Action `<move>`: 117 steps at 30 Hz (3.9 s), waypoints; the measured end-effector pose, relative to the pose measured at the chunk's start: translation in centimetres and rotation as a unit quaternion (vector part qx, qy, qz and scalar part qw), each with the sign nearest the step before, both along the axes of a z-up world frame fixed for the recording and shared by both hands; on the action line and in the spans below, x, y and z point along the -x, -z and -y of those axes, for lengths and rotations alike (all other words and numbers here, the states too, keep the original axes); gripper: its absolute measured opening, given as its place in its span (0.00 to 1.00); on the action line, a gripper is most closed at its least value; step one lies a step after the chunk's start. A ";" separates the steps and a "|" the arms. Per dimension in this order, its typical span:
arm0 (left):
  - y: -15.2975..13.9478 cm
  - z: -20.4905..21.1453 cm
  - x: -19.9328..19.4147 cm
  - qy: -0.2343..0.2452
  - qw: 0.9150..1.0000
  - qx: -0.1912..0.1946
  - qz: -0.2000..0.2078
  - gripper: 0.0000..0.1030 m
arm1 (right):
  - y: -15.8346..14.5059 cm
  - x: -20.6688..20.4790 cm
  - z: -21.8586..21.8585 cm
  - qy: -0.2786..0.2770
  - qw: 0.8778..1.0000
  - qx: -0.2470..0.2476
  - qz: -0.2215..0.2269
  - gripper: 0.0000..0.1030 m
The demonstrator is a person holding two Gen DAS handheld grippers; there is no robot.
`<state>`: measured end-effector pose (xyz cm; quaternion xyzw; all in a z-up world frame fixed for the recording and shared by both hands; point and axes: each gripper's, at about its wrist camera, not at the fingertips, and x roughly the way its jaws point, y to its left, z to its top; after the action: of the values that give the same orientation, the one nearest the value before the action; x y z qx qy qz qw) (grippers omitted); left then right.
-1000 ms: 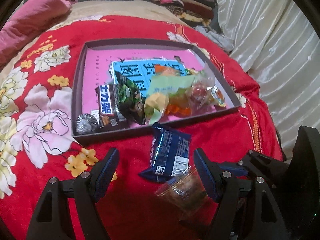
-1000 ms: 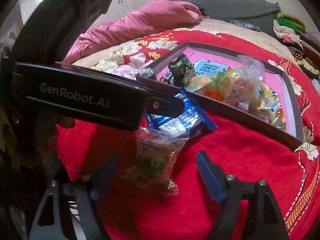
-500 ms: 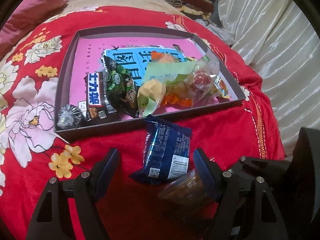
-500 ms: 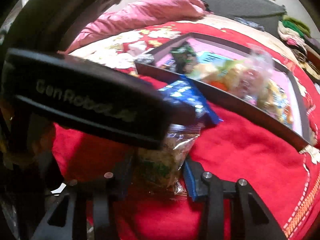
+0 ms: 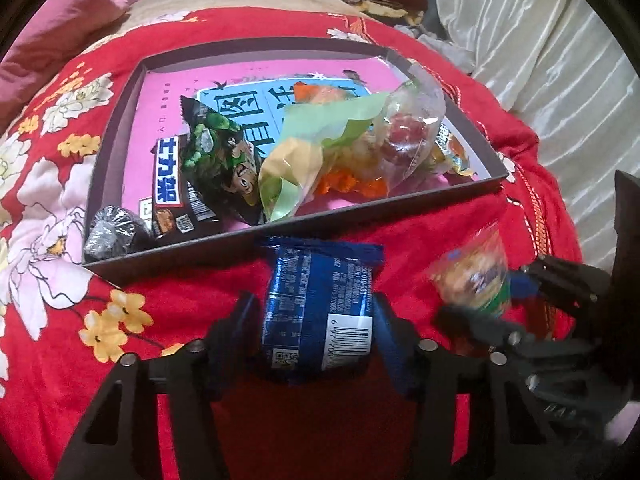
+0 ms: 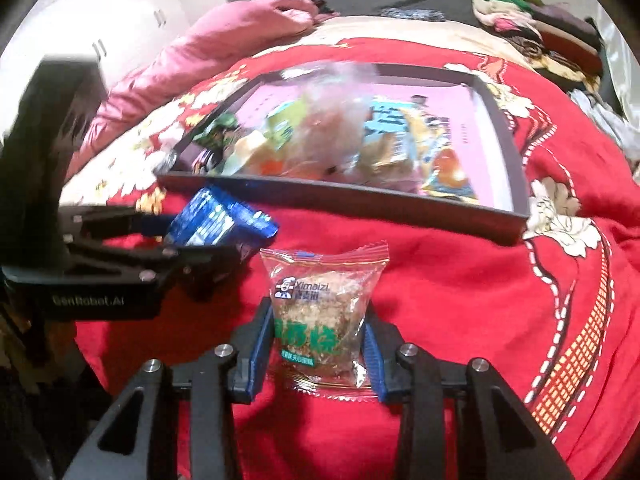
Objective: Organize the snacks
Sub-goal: 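Grasp the blue wafer pack with the left gripper while the right grasps a clear pastry bag, then carry the blue wafer pack and pastry bag over the pink tray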
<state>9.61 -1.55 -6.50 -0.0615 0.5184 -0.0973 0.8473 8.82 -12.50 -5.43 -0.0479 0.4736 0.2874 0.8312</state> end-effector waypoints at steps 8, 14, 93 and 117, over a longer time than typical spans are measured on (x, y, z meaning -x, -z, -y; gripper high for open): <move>-0.7 -0.7 0.5 -0.012 0.999 0.030 0.013 0.49 | -3.1 0.1 3.1 0.018 0.996 -0.071 0.049 0.39; -3.3 -0.9 1.3 -0.020 0.998 0.047 0.037 0.49 | -4.2 -0.9 2.9 0.026 0.993 -0.093 0.068 0.39; -6.4 -3.0 -3.8 -0.097 0.989 0.055 0.097 0.49 | -6.7 -6.8 5.6 0.086 0.980 -0.110 0.142 0.40; -5.1 -0.4 -5.0 -0.080 0.991 0.042 0.095 0.49 | -4.6 -7.0 2.1 0.035 0.989 -0.080 0.119 0.40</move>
<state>14.57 -1.18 -1.40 -0.1292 0.4243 -0.0565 0.8945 15.84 -14.59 -0.83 0.0011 0.3487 0.2873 0.8921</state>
